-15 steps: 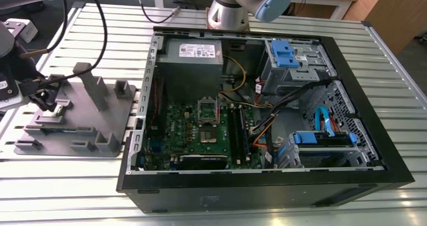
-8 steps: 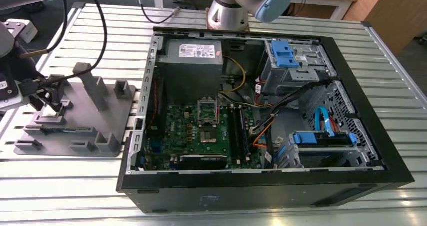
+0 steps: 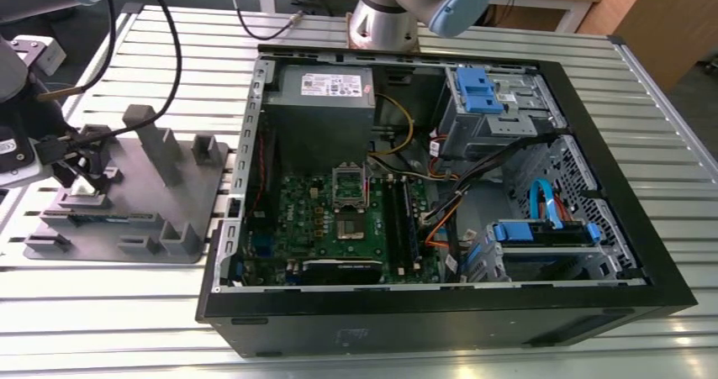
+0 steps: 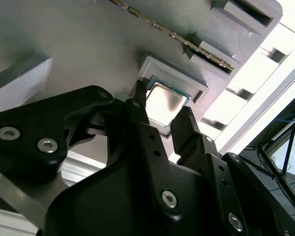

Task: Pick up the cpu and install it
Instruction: 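Pick up the cpu and move it towards the insertion slot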

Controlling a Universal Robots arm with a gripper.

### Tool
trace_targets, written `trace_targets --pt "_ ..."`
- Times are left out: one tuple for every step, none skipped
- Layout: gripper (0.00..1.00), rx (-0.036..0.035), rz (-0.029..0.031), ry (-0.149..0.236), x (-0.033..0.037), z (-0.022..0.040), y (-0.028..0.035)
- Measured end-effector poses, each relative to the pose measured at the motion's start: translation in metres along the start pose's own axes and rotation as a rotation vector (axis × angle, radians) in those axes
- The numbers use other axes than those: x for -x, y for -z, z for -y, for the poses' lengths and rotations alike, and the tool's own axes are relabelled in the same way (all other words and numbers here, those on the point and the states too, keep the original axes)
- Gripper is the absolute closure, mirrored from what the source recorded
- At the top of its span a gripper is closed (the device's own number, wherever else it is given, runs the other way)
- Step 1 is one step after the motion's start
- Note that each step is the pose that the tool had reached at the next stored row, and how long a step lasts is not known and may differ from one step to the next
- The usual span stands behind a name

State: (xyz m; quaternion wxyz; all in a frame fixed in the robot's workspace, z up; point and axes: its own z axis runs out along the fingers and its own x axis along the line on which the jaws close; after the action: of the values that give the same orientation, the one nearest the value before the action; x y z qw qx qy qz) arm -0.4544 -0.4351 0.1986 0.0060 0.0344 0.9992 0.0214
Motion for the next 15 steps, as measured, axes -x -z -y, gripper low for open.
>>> trace_targets --pt "0.53 0.0000 0.0000 0.000 0.0000 0.0000 0.0000" --pt "0.53 0.0000 0.0000 0.000 0.0000 0.0000 0.0000" --pt "0.53 0.0000 0.0000 0.000 0.0000 0.0000 0.0000" --pt "0.53 0.0000 0.0000 0.000 0.0000 0.0000 0.0000" --pt "0.53 0.0000 0.0000 0.000 0.0000 0.0000 -0.0001" --pt "0.51 -0.0001 -0.0001 0.000 0.0000 0.0000 0.0000" --pt "0.51 0.0000 0.0000 0.000 0.0000 0.0000 -0.0001" --pt "0.51 0.0000 0.0000 0.000 0.0000 0.0000 -0.0001" --pt "0.45 0.0000 0.0000 0.000 0.0000 0.0000 -0.0001" --pt "0.45 0.0000 0.0000 0.003 0.0000 0.0000 -0.0004" --pt "0.45 0.0004 -0.0003 0.013 0.0001 -0.0001 -0.0008" --pt "0.45 0.0005 -0.0008 0.028 0.0000 -0.0001 -0.0013" --pt "0.45 0.0005 -0.0016 0.042 -0.0001 -0.0001 -0.0017" --pt "0.45 0.0006 -0.0024 0.057 0.0000 -0.0002 -0.0020" --pt "0.45 0.0007 -0.0029 0.069 0.0000 -0.0004 -0.0024"
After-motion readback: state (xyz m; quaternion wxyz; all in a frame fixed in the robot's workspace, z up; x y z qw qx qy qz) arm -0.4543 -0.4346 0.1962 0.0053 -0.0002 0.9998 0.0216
